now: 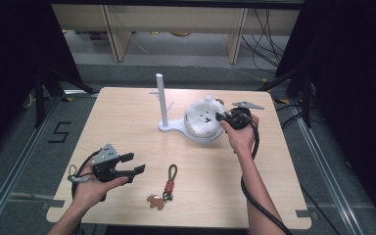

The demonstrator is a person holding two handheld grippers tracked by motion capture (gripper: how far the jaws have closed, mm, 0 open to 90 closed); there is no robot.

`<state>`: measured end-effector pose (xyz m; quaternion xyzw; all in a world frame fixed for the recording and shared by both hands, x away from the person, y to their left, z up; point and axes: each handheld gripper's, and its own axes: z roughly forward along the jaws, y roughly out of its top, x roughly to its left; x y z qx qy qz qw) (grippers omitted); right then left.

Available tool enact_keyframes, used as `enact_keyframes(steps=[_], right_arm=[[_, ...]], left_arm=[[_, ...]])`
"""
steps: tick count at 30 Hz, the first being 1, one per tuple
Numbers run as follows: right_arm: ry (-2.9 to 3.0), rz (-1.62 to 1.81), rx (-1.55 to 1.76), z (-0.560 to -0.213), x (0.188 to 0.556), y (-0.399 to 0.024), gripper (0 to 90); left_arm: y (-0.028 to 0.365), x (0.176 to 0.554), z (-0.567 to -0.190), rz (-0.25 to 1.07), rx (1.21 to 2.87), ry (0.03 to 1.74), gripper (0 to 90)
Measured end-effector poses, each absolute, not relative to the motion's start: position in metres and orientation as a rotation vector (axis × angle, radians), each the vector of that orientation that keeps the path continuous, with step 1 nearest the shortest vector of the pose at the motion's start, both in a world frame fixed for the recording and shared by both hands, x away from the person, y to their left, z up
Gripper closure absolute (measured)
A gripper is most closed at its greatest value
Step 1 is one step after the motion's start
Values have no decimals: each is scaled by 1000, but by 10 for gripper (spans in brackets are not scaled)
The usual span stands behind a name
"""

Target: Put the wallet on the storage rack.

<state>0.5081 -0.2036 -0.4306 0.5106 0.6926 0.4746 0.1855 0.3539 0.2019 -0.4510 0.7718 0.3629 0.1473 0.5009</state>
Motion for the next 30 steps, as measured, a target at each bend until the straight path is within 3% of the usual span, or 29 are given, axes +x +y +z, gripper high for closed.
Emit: enact_keyframes(steps=[5,12,30], right_arm=[[1947,1325,1441,-431,509,-203,675],[1918,1311,1466,-427,506,-202,528],[1905,1279,1426,-413,491,-209,378]], left_arm=[[200,354,-451,352,1868,873,344],[194,356,-450,349,1880,863,337],[185,360,-451,337,1900,859,328]])
